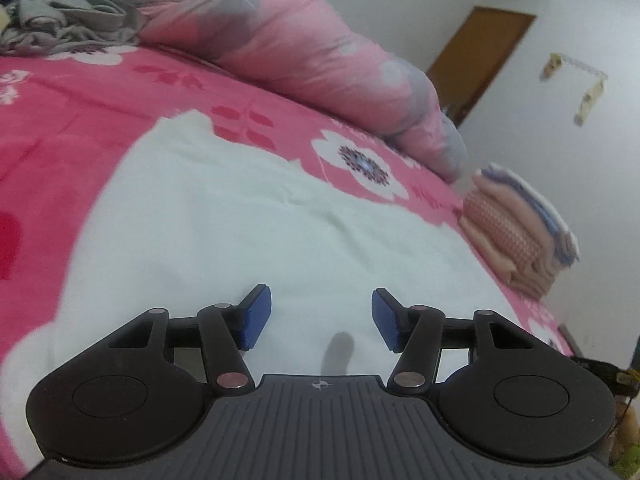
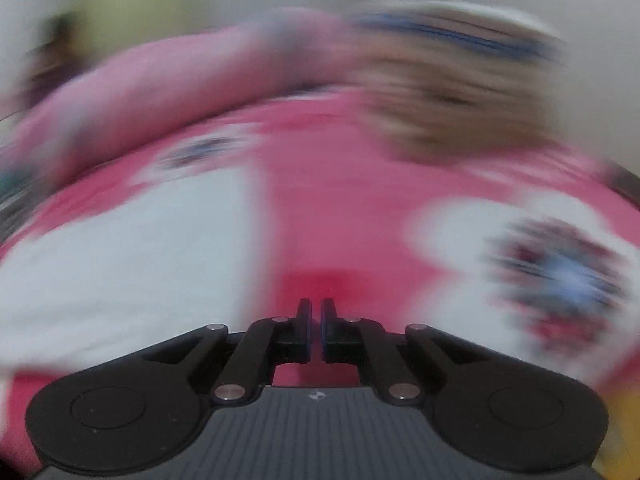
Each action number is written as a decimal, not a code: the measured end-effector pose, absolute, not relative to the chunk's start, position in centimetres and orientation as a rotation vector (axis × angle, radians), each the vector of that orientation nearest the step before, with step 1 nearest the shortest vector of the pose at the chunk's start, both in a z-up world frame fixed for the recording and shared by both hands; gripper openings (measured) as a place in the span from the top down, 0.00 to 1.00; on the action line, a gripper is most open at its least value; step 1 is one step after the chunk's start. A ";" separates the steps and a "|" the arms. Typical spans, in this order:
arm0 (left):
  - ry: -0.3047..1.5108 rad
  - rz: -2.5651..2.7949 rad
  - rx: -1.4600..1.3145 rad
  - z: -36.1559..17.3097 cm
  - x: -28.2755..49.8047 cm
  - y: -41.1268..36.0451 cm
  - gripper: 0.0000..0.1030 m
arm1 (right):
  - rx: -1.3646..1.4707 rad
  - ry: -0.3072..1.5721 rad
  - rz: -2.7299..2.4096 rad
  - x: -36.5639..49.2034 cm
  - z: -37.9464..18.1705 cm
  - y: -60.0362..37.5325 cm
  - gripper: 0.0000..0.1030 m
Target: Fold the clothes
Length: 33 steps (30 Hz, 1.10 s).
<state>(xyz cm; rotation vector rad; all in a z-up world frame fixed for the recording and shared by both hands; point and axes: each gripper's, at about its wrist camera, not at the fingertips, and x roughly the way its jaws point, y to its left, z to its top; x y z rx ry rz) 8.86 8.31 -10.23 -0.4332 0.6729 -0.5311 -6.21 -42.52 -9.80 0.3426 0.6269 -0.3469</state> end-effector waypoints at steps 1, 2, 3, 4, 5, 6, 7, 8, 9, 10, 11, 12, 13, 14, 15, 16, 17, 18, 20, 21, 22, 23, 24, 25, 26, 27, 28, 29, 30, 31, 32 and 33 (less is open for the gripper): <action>0.670 -0.523 -0.445 -10.1 8.7 8.6 0.45 | 0.407 0.607 -0.334 -7.0 -9.4 -43.1 0.95; 0.667 -0.515 -0.460 -10.0 8.2 9.0 0.44 | 0.475 0.585 -0.296 -7.9 -9.1 -43.3 0.95; 0.664 -0.508 -0.477 -9.9 7.5 9.4 0.44 | 0.543 0.562 -0.258 -8.8 -8.7 -43.5 0.92; 0.661 -0.501 -0.495 -9.8 6.9 9.9 0.44 | 0.611 0.538 -0.219 -9.7 -8.4 -43.7 0.82; 0.657 -0.493 -0.512 -9.8 6.2 10.3 0.43 | 0.673 0.534 -0.178 -10.2 -8.3 -43.6 0.76; 0.657 -0.487 -0.540 -9.8 5.5 10.9 0.43 | 0.732 0.543 -0.135 -10.4 -8.5 -43.2 0.68; 0.659 -0.479 -0.571 -9.9 4.8 11.4 0.43 | 0.791 0.551 -0.092 -10.6 -8.7 -42.9 0.67; 0.660 -0.469 -0.602 -10.1 4.1 11.9 0.43 | 0.854 0.564 -0.054 -10.4 -9.1 -42.8 0.67; 0.661 -0.460 -0.629 -10.3 3.6 12.4 0.43 | 0.918 0.581 -0.020 -10.0 -9.6 -42.7 0.67; 0.661 -0.451 -0.655 -10.6 3.0 12.8 0.43 | 0.983 0.597 0.015 -9.6 -10.1 -42.6 0.67; 0.661 -0.446 -0.674 -10.8 2.7 13.2 0.43 | 1.031 0.616 0.026 -9.3 -10.6 -42.7 0.67; 0.665 -0.437 -0.690 -11.0 2.6 13.5 0.43 | 1.070 0.637 0.021 -9.0 -11.1 -42.9 0.67; 0.674 -0.424 -0.702 -11.3 2.7 13.7 0.43 | 1.095 0.662 0.004 -8.5 -11.5 -43.0 0.67; 0.685 -0.409 -0.714 -11.5 2.9 13.9 0.43 | 1.111 0.689 -0.028 -8.1 -12.0 -43.1 0.67; 0.694 -0.390 -0.728 -11.7 3.1 14.1 0.43 | 1.130 0.703 -0.050 -7.6 -12.4 -43.5 0.66; 0.703 -0.363 -0.737 -11.9 3.3 14.2 0.43 | 1.152 0.708 -0.063 -7.1 -12.8 -43.9 0.67; 0.713 -0.336 -0.745 -12.1 3.7 14.2 0.43 | 1.170 0.707 -0.074 -6.8 -13.2 -44.2 0.67; 0.722 -0.312 -0.754 -12.3 4.0 14.3 0.43 | 1.183 0.702 -0.087 -6.7 -13.5 -44.4 0.68; 0.719 -0.293 -0.767 -12.4 4.5 14.2 0.43 | 1.187 0.681 -0.102 -6.6 -13.7 -44.5 0.70; 0.716 -0.287 -0.773 -12.4 4.7 14.2 0.44 | 1.171 0.673 -0.114 -6.3 -13.8 -44.5 0.81; 0.716 -0.277 -0.765 -12.3 4.9 14.1 0.45 | 1.151 0.667 -0.129 -6.0 -13.8 -44.6 0.90; 0.719 -0.265 -0.748 -12.2 5.2 13.9 0.49 | 1.111 0.649 -0.123 -5.8 -13.2 -44.4 0.91; 0.722 -0.259 -0.738 -12.2 5.3 13.9 0.52 | 1.060 0.623 -0.104 -5.8 -12.2 -44.1 0.93; 0.724 -0.258 -0.732 -12.3 5.3 13.9 0.55 | 1.009 0.598 -0.085 -5.7 -11.3 -43.7 0.93; 0.727 -0.257 -0.727 -12.3 5.3 14.0 0.56 | 0.936 0.559 -0.059 -5.8 -9.8 -43.2 0.93; 0.729 -0.255 -0.721 -12.4 5.3 14.0 0.59 | 0.857 0.524 -0.037 -6.1 -8.6 -42.7 0.93; 0.731 -0.254 -0.716 -12.4 5.4 14.1 0.60 | 0.781 0.497 -0.019 -6.3 -7.6 -42.3 0.93; 0.734 -0.253 -0.710 -12.5 5.4 14.1 0.61 | 0.709 0.489 -0.013 -6.4 -7.2 -42.0 0.93; 0.736 -0.251 -0.705 -12.5 5.4 14.2 0.62 | 0.660 0.509 -0.020 -6.2 -7.7 -41.9 0.93; 0.739 -0.250 -0.699 -12.6 5.4 14.2 0.62 | 0.661 0.558 -0.034 -5.8 -9.1 -42.4 0.93; 0.741 -0.249 -0.694 -12.6 5.4 14.2 0.63 | 0.685 0.619 -0.049 -5.3 -10.9 -43.1 0.93; 0.741 -0.248 -0.692 -12.7 5.4 14.3 0.64 | 0.760 0.667 -0.058 -5.0 -12.9 -44.1 0.94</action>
